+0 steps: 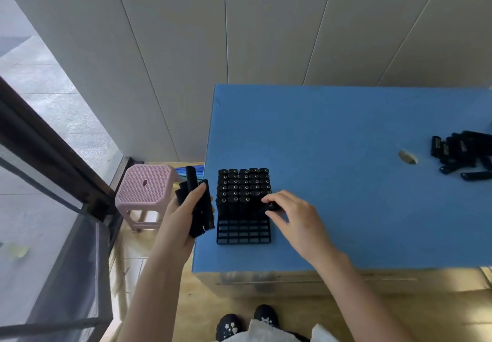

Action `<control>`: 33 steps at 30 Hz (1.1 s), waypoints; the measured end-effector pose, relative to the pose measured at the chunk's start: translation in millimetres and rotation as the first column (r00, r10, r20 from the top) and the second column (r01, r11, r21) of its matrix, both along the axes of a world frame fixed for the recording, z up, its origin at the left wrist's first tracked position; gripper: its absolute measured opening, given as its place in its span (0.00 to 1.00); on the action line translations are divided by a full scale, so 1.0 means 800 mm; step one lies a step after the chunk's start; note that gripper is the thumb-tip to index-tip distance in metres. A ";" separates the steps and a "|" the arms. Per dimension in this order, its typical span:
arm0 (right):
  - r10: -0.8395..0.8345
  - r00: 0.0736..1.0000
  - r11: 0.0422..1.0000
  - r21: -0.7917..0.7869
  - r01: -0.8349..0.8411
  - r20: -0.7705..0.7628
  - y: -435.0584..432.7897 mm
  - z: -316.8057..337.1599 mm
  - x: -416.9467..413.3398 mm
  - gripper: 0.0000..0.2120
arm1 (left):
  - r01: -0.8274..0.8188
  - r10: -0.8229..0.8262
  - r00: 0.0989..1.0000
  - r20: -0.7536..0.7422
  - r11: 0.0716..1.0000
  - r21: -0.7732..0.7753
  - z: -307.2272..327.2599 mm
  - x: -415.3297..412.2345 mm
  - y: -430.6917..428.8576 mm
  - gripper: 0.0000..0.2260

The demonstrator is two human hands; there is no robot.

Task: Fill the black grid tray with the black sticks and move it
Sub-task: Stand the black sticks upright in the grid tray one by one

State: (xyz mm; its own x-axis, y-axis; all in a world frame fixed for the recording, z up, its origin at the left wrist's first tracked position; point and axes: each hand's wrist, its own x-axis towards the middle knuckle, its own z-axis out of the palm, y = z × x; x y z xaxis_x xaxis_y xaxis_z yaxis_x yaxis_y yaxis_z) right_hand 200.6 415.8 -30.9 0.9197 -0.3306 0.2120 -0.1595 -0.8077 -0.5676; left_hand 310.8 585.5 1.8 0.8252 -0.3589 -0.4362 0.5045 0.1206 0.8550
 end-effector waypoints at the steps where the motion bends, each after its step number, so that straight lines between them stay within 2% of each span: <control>1: -0.006 1.000 1.000 -0.017 0.006 0.018 0.002 0.000 0.002 0.10 | -0.001 0.001 1.000 -0.002 1.000 0.001 0.000 0.000 0.001 0.03; 4: -0.013 0.998 0.998 -0.056 0.016 0.054 0.002 -0.002 0.007 0.10 | -0.003 0.003 1.000 0.000 1.000 0.001 0.000 0.000 0.003 0.03; 8: 0.064 0.993 0.995 -0.081 -0.056 0.102 0.001 -0.002 0.013 0.08 | -0.018 0.018 1.000 -0.005 1.000 0.008 0.000 0.002 0.004 0.03; 13: 0.060 0.988 0.977 -0.210 -0.029 0.140 0.000 0.002 0.019 0.11 | -0.002 0.002 1.000 0.003 1.000 0.022 -0.001 0.003 0.002 0.05; 17: 0.079 0.981 0.984 -0.172 -0.048 0.177 -0.001 0.002 0.020 0.08 | 0.024 -0.025 1.000 0.006 0.999 0.035 -0.001 0.002 0.000 0.07; 21: 0.105 0.982 0.976 -0.204 -0.072 0.156 0.003 0.002 0.023 0.02 | 0.048 -0.048 0.999 0.020 0.998 0.032 0.002 0.001 -0.003 0.06; 26: 0.095 0.988 0.956 -0.288 -0.056 0.123 0.004 0.007 0.024 0.07 | 0.076 -0.076 0.996 0.048 0.997 0.009 0.006 -0.005 -0.008 0.05; 28: 0.058 0.989 0.986 -0.164 -0.035 0.135 0.011 0.014 0.021 0.11 | 0.078 -0.078 0.995 0.054 0.997 0.012 0.007 -0.006 -0.010 0.09; 30: 0.000 0.991 0.982 0.188 -0.025 0.135 0.025 0.031 0.017 0.11 | 0.091 -0.092 0.993 0.072 0.996 0.007 0.007 -0.008 -0.013 0.14; 32: 0.002 1.000 0.819 0.574 -0.017 0.027 0.041 0.046 0.018 0.11 | 0.096 -0.093 0.992 0.081 0.995 -0.029 0.006 -0.013 -0.021 0.11; 33: 0.021 0.999 0.730 0.683 0.009 -0.036 0.048 0.049 0.020 0.14 | 0.092 -0.087 0.993 0.082 0.994 -0.053 0.007 -0.016 -0.025 0.08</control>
State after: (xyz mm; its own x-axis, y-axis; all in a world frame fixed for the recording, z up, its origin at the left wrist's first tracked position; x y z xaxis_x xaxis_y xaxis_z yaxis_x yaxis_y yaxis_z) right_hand 216.2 454.5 8.2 0.9245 -0.3666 -0.1044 -0.1901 -0.2060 -0.9599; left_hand 298.0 565.4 7.1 0.8197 -0.4555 -0.3472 0.4461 0.1276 0.8858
